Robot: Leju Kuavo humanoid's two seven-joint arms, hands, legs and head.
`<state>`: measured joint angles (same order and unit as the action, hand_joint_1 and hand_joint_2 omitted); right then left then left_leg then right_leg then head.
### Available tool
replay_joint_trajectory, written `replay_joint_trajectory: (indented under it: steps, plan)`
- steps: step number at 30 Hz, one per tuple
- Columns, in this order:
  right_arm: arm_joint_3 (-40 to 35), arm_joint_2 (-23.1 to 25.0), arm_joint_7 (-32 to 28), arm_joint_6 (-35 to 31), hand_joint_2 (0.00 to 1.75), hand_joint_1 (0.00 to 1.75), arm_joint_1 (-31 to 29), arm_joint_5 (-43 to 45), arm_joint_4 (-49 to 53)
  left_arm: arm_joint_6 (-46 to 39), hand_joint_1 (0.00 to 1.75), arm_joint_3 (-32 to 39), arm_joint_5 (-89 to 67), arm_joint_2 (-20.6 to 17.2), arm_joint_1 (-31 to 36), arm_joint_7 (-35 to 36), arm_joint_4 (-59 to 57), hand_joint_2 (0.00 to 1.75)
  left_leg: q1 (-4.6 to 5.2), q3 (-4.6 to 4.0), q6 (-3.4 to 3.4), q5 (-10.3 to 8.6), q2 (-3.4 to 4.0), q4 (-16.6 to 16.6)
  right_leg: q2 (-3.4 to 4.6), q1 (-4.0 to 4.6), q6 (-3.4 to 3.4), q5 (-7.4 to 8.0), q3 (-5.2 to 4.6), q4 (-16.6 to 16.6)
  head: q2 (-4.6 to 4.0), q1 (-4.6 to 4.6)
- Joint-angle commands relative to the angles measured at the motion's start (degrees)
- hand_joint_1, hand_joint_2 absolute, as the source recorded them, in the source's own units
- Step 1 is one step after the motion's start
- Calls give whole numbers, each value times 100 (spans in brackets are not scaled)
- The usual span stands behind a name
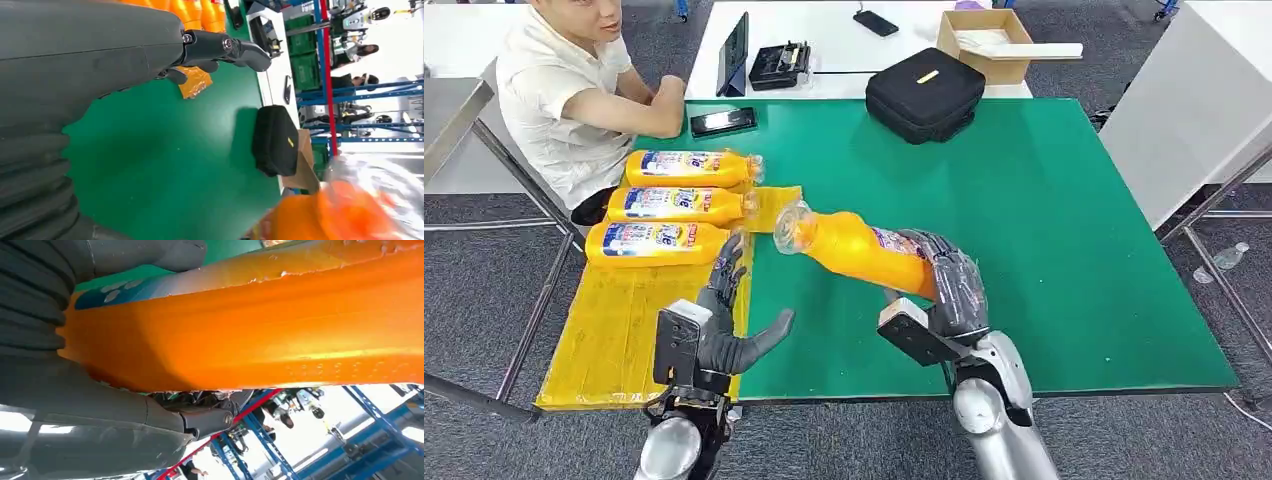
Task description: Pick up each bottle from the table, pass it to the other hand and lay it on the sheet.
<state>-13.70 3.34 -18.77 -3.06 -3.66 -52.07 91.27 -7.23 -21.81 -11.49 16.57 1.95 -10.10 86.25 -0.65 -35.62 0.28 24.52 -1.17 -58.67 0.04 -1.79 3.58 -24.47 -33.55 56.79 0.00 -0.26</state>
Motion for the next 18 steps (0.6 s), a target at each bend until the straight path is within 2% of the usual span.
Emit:
replay_joint_trajectory:
  steps: [1,3,7,8,10,11,16,18]
  plan:
    - [-414,299,-112,47,175,175,-73,90,192,-211,0,-14,-328,343,153,61,-752,175,0,7,1,3,6,1,0,3,-12,-2,6,-1,0,0]
    - [-500,314,-111,85,175,175,-67,127,220,-297,0,15,-410,343,174,19,-777,175,-6,23,0,10,15,1,3,12,-26,-6,23,-7,0,0]
    - [-637,403,-191,159,175,175,-124,278,67,-273,0,56,-189,343,242,30,-852,175,-2,7,1,2,7,1,0,7,-10,-2,3,-3,0,0]
    - [-754,389,-374,288,175,175,-230,457,-52,171,0,90,600,343,270,-17,-888,175,-8,29,4,12,19,1,3,17,-27,-6,28,-11,0,0]
    - [-814,394,-394,220,175,175,-368,458,-290,289,0,96,675,343,302,-121,-982,175,-3,5,2,3,11,-1,4,8,-10,0,1,-3,0,0]
    - [-807,391,-416,174,175,175,-431,500,-398,369,0,67,775,343,300,-127,-983,175,-9,25,5,12,25,-2,9,17,-25,-3,24,-11,0,0]
    - [-859,252,-603,1,175,175,-581,439,-746,788,0,-76,1347,343,220,-176,-820,175,-4,5,2,1,7,1,1,7,-9,1,5,-5,0,0]
    - [-810,332,-672,-33,175,175,-638,532,-816,901,0,-81,1576,343,216,-208,-802,175,-4,11,3,3,11,2,3,8,-13,1,11,-8,0,0]
